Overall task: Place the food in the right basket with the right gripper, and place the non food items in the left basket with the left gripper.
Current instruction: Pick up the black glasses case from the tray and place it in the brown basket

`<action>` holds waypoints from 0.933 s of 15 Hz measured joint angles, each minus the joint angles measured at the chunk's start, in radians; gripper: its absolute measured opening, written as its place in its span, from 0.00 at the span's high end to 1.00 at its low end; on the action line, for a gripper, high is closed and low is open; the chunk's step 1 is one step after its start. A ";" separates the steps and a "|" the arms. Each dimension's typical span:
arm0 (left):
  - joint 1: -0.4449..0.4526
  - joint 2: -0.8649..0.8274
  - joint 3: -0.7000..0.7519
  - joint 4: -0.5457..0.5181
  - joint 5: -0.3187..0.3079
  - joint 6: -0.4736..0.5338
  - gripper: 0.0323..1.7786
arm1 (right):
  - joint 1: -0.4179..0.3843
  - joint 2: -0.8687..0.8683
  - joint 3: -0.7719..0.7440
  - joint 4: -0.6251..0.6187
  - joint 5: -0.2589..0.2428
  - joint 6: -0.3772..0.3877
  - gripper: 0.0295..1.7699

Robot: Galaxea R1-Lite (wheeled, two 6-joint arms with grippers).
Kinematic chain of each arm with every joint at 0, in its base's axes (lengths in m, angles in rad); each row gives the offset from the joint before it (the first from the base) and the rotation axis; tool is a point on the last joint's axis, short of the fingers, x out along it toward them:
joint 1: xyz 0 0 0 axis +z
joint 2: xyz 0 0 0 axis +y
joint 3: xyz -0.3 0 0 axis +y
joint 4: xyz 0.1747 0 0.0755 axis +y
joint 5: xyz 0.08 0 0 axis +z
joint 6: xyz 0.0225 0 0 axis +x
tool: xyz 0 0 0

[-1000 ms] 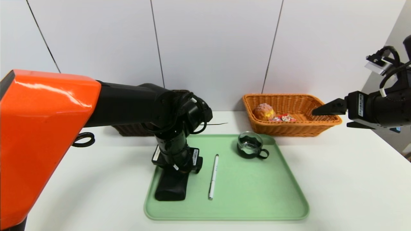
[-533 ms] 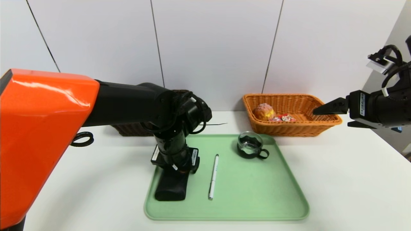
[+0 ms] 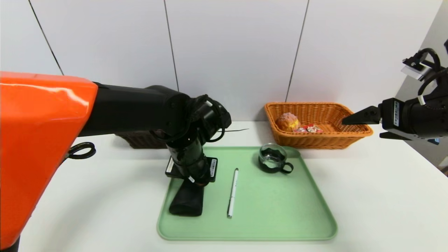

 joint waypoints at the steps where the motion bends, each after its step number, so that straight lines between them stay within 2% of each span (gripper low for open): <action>1: -0.012 -0.016 -0.010 0.000 -0.036 -0.007 0.70 | 0.000 0.000 0.000 0.000 0.000 0.002 0.03; 4: -0.029 -0.055 -0.099 0.008 -0.127 -0.077 0.71 | -0.001 0.000 0.000 0.000 0.000 0.003 0.03; 7: -0.033 -0.090 -0.199 0.074 -0.217 -0.112 0.73 | -0.003 0.002 0.001 0.003 0.000 0.005 0.03; 10: -0.014 -0.137 -0.219 0.034 -0.219 -0.127 0.73 | -0.010 0.000 0.018 0.002 0.001 0.006 0.03; 14: 0.090 -0.204 -0.222 -0.073 -0.196 -0.171 0.73 | -0.013 -0.007 0.028 0.004 0.000 0.008 0.03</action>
